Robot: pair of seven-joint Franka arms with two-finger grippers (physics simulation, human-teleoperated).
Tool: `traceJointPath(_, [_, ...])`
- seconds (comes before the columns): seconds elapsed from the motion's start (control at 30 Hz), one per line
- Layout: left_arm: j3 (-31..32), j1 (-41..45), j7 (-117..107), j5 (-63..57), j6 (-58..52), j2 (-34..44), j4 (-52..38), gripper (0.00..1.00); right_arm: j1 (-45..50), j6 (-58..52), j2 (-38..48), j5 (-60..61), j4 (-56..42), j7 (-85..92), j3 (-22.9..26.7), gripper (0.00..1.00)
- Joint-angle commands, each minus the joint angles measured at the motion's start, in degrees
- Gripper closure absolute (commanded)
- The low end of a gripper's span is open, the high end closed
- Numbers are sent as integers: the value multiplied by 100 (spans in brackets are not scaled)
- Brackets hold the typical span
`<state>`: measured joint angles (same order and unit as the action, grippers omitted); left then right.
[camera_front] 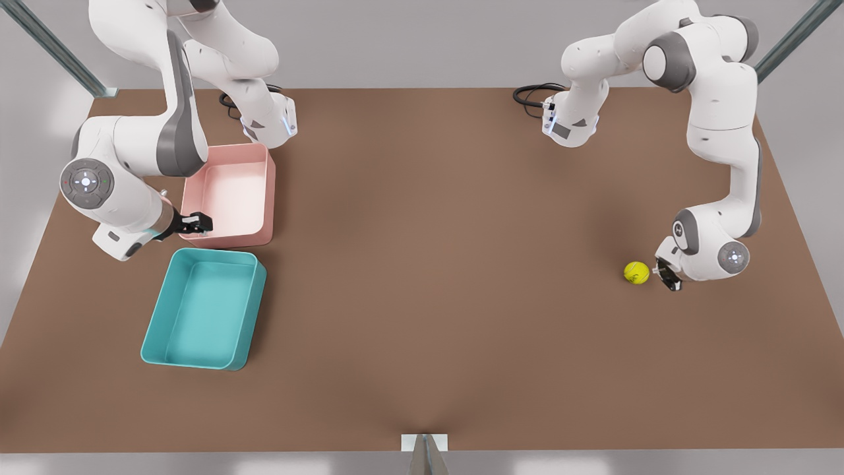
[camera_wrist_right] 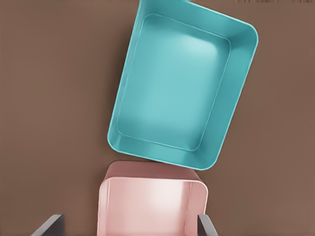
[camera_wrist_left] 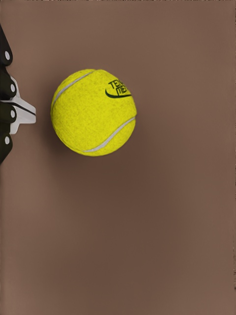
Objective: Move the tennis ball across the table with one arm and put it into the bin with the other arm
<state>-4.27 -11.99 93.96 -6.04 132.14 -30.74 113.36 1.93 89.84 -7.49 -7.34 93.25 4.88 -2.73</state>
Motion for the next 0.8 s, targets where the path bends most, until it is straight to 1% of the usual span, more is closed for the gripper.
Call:
traceJointPath(0.0, [5,109,-255,6,66,6,2,79,0,42,2,-4,0,21,0,0])
traceJointPath(0.03, [75,311,-1036,15,57,15,2,79,9,42,-6,-4,0,21,0,0])
traceJointPath(0.07, [365,548,-2160,6,57,85,-7,79,9,42,-6,-4,-8,21,0,0])
traceJointPath(0.1, [980,751,-4014,6,22,112,-68,79,18,42,-6,-4,0,21,0,0])
traceJointPath(0.13, [1393,847,-5333,85,-320,112,-305,79,18,42,-6,-4,0,21,0,0])
traceJointPath(0.17, [1456,839,-5564,752,-979,103,-762,79,18,51,-33,-4,-8,21,0,0])
traceJointPath(0.2, [1412,795,-5564,1333,-1068,103,-833,79,27,51,-42,-4,0,21,0,0])
traceJointPath(0.3, [1333,760,-5756,1351,-1120,129,-833,79,27,68,-42,4,-8,21,0,0])
traceJointPath(0.33, [1192,812,-7524,1351,-1856,654,-938,79,36,95,-50,4,-8,21,0,0])
traceJointPath(0.37, [1061,874,-9370,1325,-2689,884,-1366,35,44,95,-50,13,-8,21,0,0])
traceJointPath(0.4, [816,1119,-10334,774,-3871,1323,-1780,0,123,138,-147,66,-43,-5,0,0])
traceJointPath(0.43, [498,1243,-11987,1131,-4907,1351,-2888,0,360,349,-323,75,-70,-373,0,0])
traceJointPath(0.47, [348,1234,-12112,1140,-5568,1413,-3495,0,642,534,-516,83,-96,-866,0,0])
traceJointPath(0.53, [410,1173,-10987,1131,-5542,1290,-3637,0,1090,1070,-850,83,-70,-1438,0,0])
traceJointPath(0.6, [410,1173,-10978,1131,-5533,1237,-3645,0,1248,1685,-1017,83,184,-1736,0,0])
traceJointPath(0.7, [453,1208,-10987,1140,-5533,1210,-3681,0,1301,2986,-956,83,1134,-1955,0,0])
traceJointPath(0.77, [445,1199,-10987,1122,-5383,1140,-3681,0,1389,3575,-956,92,1564,-2308,0,0])
